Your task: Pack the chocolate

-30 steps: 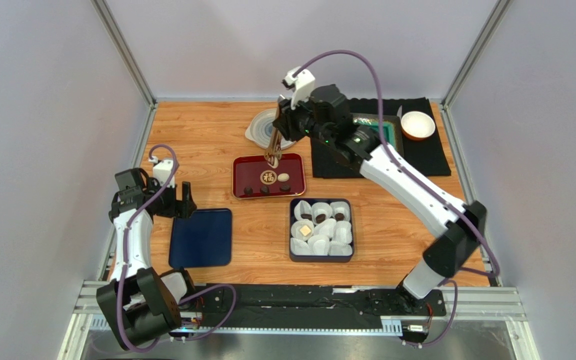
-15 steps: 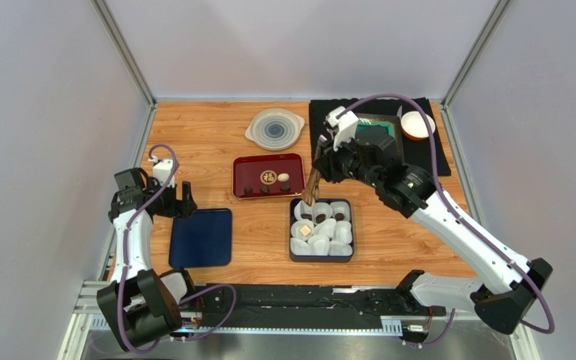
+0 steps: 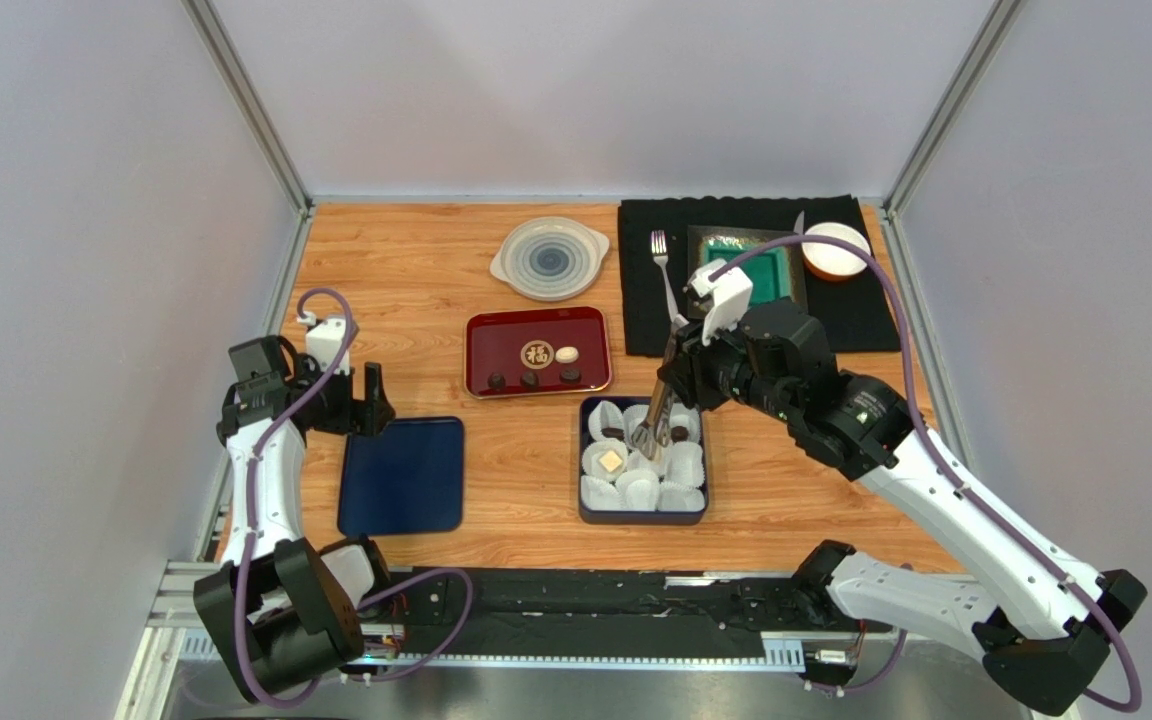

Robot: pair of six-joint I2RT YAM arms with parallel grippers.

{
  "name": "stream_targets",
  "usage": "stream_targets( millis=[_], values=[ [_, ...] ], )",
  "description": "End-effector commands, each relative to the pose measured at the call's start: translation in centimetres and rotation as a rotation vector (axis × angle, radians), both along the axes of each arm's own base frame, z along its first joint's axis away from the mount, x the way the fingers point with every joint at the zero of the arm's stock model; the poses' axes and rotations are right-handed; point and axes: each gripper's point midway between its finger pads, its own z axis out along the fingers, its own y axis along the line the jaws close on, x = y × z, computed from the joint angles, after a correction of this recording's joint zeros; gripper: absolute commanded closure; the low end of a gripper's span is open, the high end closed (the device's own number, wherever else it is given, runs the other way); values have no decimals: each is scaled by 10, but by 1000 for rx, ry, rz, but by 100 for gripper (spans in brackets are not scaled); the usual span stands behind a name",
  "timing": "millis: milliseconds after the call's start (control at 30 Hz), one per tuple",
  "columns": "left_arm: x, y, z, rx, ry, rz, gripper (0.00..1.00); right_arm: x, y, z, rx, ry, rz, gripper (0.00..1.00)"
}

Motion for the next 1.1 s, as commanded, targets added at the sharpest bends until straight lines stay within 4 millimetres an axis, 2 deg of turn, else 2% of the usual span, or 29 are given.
stream_targets(
  millis=[0,400,767,1067],
  values=[
    [8,1,18,3,-54,-14,10,-2,0,0,26,2,-21,87],
    [8,2,20,6,-59,-15,10,7,0,-11,-3,-7,-46,81],
    [10,2,21,6,-60,-16,10,15,-1,-8,-7,-39,-62,80],
    [10,2,20,10,-60,-16,10,15,2,-10,-3,-34,-61,73]
  ],
)
